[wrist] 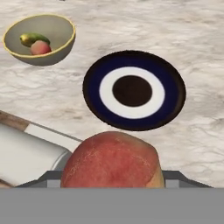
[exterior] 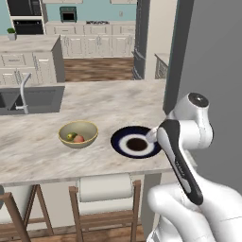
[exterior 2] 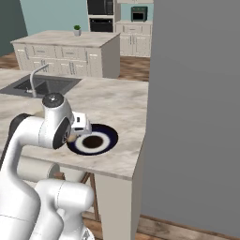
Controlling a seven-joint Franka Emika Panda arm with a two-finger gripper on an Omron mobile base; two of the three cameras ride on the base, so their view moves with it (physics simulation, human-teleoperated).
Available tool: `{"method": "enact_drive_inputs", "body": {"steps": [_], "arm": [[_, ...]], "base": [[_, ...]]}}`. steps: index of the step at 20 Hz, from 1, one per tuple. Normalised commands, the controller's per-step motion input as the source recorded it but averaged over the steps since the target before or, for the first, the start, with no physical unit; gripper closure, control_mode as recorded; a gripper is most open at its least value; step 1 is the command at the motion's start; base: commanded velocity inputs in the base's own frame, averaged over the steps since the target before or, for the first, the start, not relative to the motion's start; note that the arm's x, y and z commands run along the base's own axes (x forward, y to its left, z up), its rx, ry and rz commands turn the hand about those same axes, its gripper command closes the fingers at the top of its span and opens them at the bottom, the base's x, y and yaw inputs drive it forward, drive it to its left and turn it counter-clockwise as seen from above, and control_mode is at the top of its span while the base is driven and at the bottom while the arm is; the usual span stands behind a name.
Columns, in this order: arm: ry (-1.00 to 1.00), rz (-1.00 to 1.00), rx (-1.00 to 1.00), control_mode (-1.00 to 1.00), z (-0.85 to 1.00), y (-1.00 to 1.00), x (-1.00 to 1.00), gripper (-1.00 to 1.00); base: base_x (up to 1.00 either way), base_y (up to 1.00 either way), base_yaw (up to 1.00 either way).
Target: Take the fruits from the plate on the dining counter and place two fruits in each bowl.
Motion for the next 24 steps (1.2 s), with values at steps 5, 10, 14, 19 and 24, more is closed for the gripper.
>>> {"method": "enact_drive_inputs", "body": {"steps": [5, 10, 14, 19, 24], "arm": [[0.00, 0.00, 0.00, -1.00, 0.00, 0.00, 0.00, 1.00], [0.00, 0.00, 0.00, 1.00, 0.00, 0.00, 0.00, 1.00], [0.00, 0.00, 0.00, 1.00, 0.00, 0.00, 0.00, 1.00], [0.00, 0.00, 0.00, 1.00, 0.00, 0.00, 0.00, 1.00], [0.00, 0.00, 0.00, 1.00, 0.00, 0.00, 0.00, 1.00]], "base": [[0.00, 0.00, 0.00], [-0.17, 0.17, -0.01], [-0.58, 0.77, 0.00], [-0.48, 0.98, -0.01], [-0.11, 1.00, 0.00]]}}
